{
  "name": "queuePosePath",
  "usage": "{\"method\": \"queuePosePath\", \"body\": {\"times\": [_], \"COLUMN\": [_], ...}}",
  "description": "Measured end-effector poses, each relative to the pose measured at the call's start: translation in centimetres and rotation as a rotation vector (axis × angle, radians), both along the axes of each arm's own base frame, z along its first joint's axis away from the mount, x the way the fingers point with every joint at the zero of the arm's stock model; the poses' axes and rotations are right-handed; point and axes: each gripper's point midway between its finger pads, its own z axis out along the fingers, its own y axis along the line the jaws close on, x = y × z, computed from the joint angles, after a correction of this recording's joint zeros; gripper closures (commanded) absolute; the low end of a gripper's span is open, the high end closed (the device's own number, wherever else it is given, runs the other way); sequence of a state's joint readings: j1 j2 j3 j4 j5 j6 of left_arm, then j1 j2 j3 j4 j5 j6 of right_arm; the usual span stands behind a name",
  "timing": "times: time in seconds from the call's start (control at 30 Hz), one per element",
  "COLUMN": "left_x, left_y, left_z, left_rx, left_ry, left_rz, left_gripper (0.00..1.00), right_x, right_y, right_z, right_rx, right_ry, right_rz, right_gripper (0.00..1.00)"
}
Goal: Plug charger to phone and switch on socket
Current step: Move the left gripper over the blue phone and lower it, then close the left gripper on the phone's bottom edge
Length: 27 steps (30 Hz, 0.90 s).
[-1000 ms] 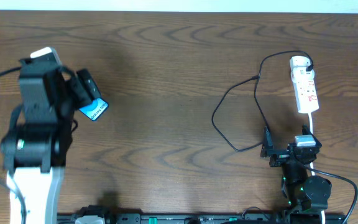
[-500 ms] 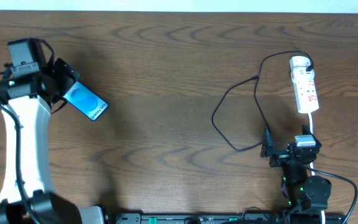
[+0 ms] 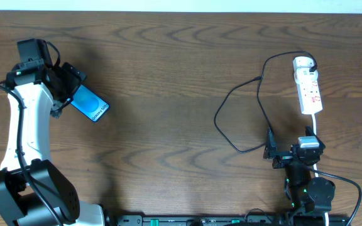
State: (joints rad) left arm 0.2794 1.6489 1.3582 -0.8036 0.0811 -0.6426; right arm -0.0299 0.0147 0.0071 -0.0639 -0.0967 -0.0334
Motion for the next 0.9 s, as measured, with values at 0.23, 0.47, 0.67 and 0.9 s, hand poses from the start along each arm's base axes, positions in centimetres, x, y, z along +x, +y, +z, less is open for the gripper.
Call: {"method": "queuePosePath", "body": {"times": [0.23,0.47,0.67,0.9], "left_x": [2.1,3.2,2.5,3.3], "left_y": [0.4,0.6,0.2,-0.9], "left_z": [2.6,-1.7,-6.5,-8.7], "left_rx": [0.045,0.002,-0.043,-0.104], "left_ry": [-0.043,0.142,0.276,0.281], "left_rz": [-0.075,-0.130,-0.149,-0.232], "left_gripper": [0.02,0.02,0.02,0.02], "right_x": [0.0,0.0,0.0,0.0], "right_y": [0.0,0.0,0.0,0.0], "right_z": [0.0,0.0,0.0,0.0], "right_rx": [0.000,0.000,0.000,0.000], "right_ry": [0.000,0.000,0.000,0.000], "right_rz": [0.000,0.000,0.000,0.000], "right_gripper": [0.01,0.01,0.01,0.01]}}
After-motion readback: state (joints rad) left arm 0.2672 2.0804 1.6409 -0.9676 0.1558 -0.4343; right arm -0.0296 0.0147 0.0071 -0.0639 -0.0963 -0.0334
